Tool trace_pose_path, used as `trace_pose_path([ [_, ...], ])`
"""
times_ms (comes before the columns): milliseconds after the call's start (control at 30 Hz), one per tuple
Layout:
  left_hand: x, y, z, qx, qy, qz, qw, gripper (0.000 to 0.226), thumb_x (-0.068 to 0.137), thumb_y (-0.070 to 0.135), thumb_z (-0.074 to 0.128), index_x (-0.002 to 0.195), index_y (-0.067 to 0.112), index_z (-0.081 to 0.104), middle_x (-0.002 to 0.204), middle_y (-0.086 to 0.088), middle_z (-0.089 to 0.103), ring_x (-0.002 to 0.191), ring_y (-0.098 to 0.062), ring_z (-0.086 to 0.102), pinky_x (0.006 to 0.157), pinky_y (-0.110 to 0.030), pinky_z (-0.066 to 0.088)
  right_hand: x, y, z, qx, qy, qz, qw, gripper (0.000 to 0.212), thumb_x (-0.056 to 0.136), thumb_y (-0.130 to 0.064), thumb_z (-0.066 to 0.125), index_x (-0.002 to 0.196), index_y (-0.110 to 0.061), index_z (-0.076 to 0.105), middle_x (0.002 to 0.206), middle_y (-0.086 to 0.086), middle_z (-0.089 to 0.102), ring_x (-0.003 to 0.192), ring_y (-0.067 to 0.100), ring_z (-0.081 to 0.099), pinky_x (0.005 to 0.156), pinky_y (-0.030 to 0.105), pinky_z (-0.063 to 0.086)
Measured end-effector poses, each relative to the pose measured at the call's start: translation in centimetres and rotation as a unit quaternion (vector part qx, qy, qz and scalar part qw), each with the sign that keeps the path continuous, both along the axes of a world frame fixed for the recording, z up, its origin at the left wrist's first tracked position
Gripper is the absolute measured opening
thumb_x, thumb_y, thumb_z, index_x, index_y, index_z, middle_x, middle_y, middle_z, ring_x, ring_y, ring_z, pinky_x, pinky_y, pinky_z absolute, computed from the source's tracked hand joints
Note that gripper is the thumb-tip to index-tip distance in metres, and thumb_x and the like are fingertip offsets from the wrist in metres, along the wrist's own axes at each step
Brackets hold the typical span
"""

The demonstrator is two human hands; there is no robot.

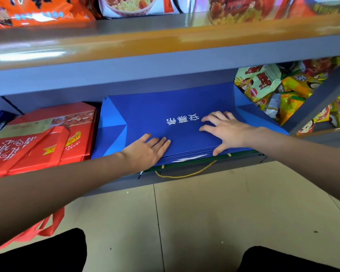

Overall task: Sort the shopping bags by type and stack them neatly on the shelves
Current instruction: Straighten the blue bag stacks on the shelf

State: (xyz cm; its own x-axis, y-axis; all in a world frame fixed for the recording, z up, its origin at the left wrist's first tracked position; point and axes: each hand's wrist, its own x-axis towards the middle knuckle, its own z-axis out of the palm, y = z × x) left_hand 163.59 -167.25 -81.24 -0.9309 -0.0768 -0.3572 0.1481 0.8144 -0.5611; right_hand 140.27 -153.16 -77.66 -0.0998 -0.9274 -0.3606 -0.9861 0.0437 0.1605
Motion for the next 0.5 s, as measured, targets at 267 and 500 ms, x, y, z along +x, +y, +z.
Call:
trace_pose_path([
  [267, -1.0, 1.4, 1.7, 0.113, -0.030, 0.128, 0.985, 0.079, 0.096, 0.049, 0.031, 0.148, 0.004, -0.008, 0.157, -0.014, -0.001, 0.144, -0.026, 0.009, 0.115, -0.049, 0.002, -0.5, -0.1, 0.3, -0.020, -0.045, -0.018, 0.999, 0.088, 0.074, -0.056, 0.069, 0.145, -0.026, 0.026, 0.151, 0.001, 0.012, 0.139, 0.023, 0.004, 0.112, 0.044, 0.014],
  [500, -1.1, 0.4, 1.8, 0.107, 0.068, 0.150, 0.981, 0.083, 0.090, 0.060, 0.038, 0.150, 0.015, 0.000, 0.150, -0.005, 0.021, 0.132, -0.025, 0.030, 0.113, -0.046, 0.013, -1.6, -0.8, 2.4, -0.137, -0.185, -0.080, 0.970, 0.074, 0.069, -0.037, 0.080, 0.133, -0.025, 0.045, 0.141, 0.002, 0.029, 0.128, 0.022, 0.022, 0.108, 0.033, 0.024],
])
